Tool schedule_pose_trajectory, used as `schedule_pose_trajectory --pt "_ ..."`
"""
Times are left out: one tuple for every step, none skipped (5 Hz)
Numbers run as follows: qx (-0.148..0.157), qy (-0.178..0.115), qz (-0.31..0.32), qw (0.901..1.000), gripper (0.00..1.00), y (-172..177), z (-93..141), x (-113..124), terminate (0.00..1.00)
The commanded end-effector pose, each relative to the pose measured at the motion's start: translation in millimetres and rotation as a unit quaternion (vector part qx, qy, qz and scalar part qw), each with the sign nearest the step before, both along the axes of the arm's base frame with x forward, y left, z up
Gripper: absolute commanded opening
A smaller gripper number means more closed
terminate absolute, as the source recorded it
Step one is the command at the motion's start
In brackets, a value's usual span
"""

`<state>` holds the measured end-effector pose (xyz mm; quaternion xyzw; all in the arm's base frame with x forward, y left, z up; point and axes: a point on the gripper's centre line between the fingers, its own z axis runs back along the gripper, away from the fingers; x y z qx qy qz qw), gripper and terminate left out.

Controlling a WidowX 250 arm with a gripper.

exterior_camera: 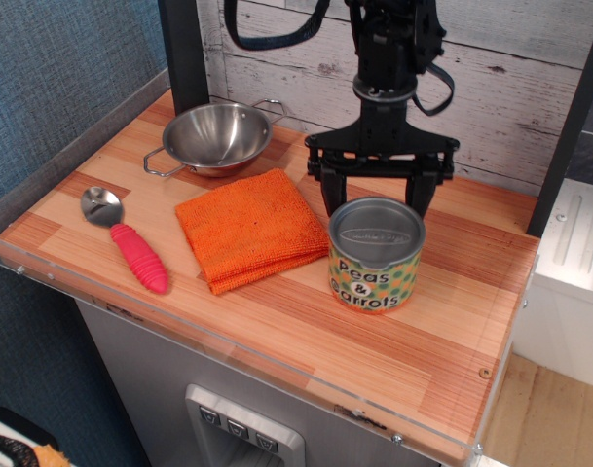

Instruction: Move the can to the bottom right corner of the counter.

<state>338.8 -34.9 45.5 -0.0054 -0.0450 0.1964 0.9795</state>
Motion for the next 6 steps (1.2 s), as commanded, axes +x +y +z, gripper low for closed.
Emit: schedule_pose_trajectory --pt "0.009 -0.044 0.008 0.9990 1.00 -9 23 -17 0.00" --pt "0.001 -0.041 0.011 0.9991 1.00 -15 21 -31 0.00" --pt "-0.001 -0.045 0.014 0.9989 1.00 -21 22 -43 0.00" --pt "-0.004 -0.043 0.014 0.9990 1.00 -25 21 -51 0.00" --pt "0.001 -0.048 0.008 0.9988 1.00 -30 22 -56 0.00" --pt "0.002 -0.055 0.018 0.9983 1.00 -24 30 -47 0.00"
